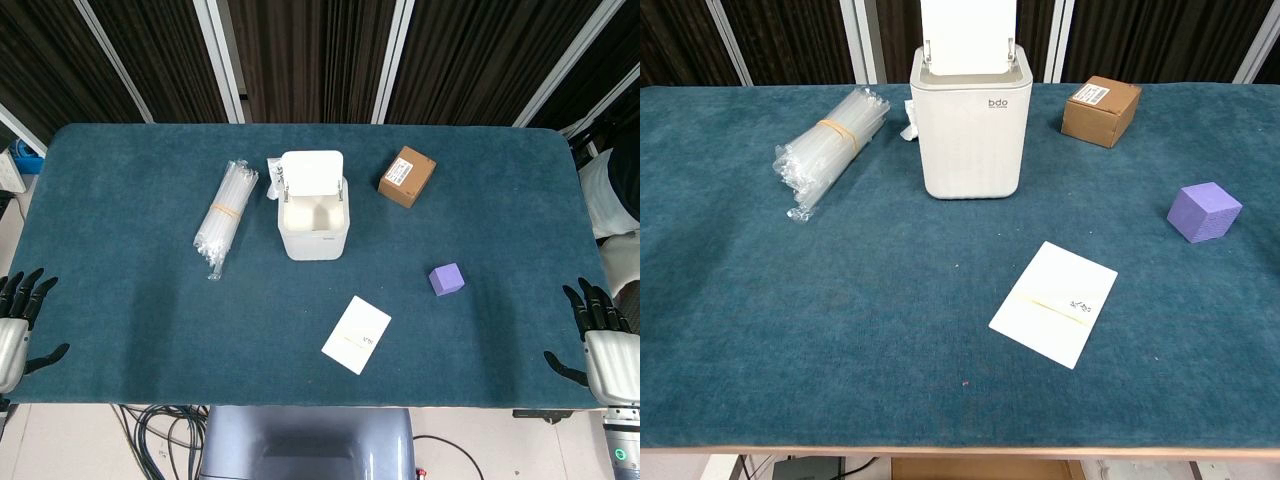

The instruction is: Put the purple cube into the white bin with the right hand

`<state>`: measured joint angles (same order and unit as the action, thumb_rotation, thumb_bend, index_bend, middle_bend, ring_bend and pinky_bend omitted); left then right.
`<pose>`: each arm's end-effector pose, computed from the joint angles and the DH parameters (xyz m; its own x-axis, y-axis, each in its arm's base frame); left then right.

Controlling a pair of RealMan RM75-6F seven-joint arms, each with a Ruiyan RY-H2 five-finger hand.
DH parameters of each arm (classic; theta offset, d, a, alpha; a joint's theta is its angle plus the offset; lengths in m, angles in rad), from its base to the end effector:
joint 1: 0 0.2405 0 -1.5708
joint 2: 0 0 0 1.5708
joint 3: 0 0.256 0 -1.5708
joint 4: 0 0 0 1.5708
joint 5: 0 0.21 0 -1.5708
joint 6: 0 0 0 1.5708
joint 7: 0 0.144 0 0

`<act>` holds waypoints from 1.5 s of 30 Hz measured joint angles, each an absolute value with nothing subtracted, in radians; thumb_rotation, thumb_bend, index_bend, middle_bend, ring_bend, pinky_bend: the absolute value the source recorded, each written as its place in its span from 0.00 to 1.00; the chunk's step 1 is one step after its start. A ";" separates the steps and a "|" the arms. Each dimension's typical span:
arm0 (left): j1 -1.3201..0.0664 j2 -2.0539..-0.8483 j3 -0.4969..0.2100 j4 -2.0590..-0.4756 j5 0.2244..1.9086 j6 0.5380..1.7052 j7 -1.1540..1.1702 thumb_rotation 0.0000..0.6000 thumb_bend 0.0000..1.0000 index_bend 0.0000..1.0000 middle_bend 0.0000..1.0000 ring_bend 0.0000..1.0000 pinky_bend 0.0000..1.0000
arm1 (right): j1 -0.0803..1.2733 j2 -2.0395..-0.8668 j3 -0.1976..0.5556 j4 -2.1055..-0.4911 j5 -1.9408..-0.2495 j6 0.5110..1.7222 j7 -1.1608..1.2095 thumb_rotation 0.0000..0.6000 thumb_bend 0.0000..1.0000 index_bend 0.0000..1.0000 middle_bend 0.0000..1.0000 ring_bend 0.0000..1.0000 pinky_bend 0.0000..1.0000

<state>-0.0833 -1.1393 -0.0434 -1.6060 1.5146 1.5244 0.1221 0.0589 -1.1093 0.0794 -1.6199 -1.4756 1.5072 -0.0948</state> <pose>-0.3071 0.1791 0.1566 0.4922 -0.0315 0.8699 0.8699 -0.0186 -0.4928 -0.3142 -0.1788 0.1700 0.4789 0.0356 0.8771 -0.8777 0.0404 0.4776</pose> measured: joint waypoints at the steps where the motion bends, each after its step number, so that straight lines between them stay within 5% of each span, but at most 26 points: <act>1: -0.083 -1.139 -0.043 -1.606 1.515 1.525 0.122 1.00 0.07 0.18 0.14 0.00 0.00 | 0.059 -1.109 0.079 -1.619 -1.475 1.506 -0.094 1.00 0.07 0.03 0.03 0.04 0.22; 26: -0.088 -1.139 -0.036 -1.611 1.522 1.511 0.127 1.00 0.07 0.18 0.14 0.00 0.00 | 0.079 -1.087 0.051 -1.639 -1.497 1.440 -0.080 1.00 0.07 0.03 0.06 0.07 0.22; 38: -0.082 -1.130 -0.042 -1.613 1.518 1.524 0.113 1.00 0.07 0.18 0.14 0.00 0.00 | 0.334 -1.069 0.069 -1.570 -1.556 1.070 0.056 1.00 0.07 0.05 0.13 0.10 0.23; 45: -0.082 -1.128 -0.041 -1.614 1.517 1.521 0.115 1.00 0.07 0.18 0.14 0.00 0.00 | 0.542 -1.158 0.119 -1.405 -1.511 0.812 0.102 1.00 0.07 0.10 0.19 0.16 0.24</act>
